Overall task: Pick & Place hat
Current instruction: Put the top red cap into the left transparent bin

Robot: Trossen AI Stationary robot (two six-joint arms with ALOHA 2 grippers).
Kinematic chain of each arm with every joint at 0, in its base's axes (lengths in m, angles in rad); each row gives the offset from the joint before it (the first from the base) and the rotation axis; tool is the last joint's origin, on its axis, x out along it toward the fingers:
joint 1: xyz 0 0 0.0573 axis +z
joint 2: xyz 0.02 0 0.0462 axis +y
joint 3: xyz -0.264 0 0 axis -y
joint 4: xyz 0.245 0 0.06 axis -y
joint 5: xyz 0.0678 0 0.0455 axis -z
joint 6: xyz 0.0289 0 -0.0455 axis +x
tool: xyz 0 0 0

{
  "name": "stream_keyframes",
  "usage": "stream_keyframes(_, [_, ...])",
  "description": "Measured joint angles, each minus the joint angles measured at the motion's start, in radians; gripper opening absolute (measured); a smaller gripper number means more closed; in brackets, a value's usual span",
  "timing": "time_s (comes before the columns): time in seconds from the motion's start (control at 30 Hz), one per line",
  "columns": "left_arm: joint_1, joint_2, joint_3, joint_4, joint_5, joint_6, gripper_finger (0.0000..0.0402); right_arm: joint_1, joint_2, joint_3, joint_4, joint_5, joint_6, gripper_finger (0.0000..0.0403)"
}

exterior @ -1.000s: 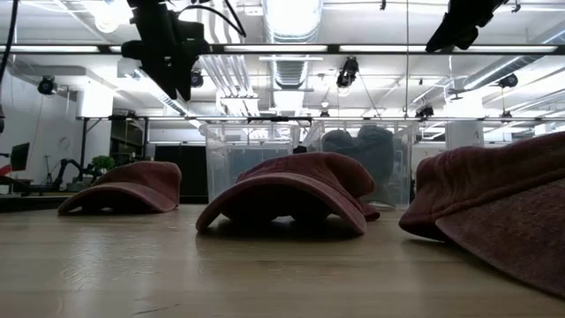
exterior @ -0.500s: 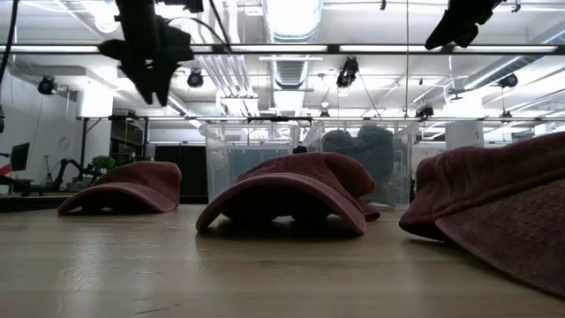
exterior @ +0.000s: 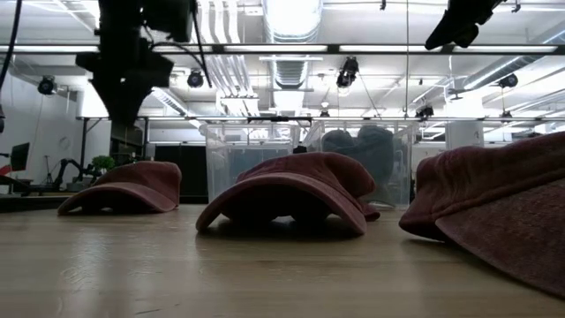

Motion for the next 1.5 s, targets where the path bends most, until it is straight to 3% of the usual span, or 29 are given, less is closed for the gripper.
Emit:
stream_keyframes(0.17, [0.000,-0.010,-0.088,0.054,0.000,0.101,0.0197,0.000,0.000,0.000,0.000,0.000,0.000,0.0059])
stream_keyframes(0.3, [0.001,-0.032,-0.143,0.191,0.008,0.215,0.0197,0.000,0.000,0.000,0.000,0.000,0.006,0.0059])
stream_keyframes(0.53, [0.004,-0.044,-0.190,0.353,0.112,0.325,0.0197,0.000,0.000,0.000,-0.001,0.000,0.030,0.0059])
stream_keyframes(0.83, [0.048,-0.045,-0.300,0.404,0.117,0.347,0.0197,0.000,0.000,0.000,-0.001,0.000,0.049,0.0059])
stream_keyframes(1.13, [0.124,-0.049,-0.421,0.635,0.210,0.413,0.0197,0.000,0.000,0.000,-0.001,0.000,0.085,0.0059])
stream_keyframes(1.37, [0.152,-0.049,-0.492,0.687,0.300,0.402,0.0197,0.000,0.000,0.000,-0.001,0.000,0.086,0.0059])
stream_keyframes(1.5, [0.151,-0.048,-0.503,0.688,0.286,0.355,0.0197,0.000,0.000,0.000,-0.001,0.000,0.085,0.0059])
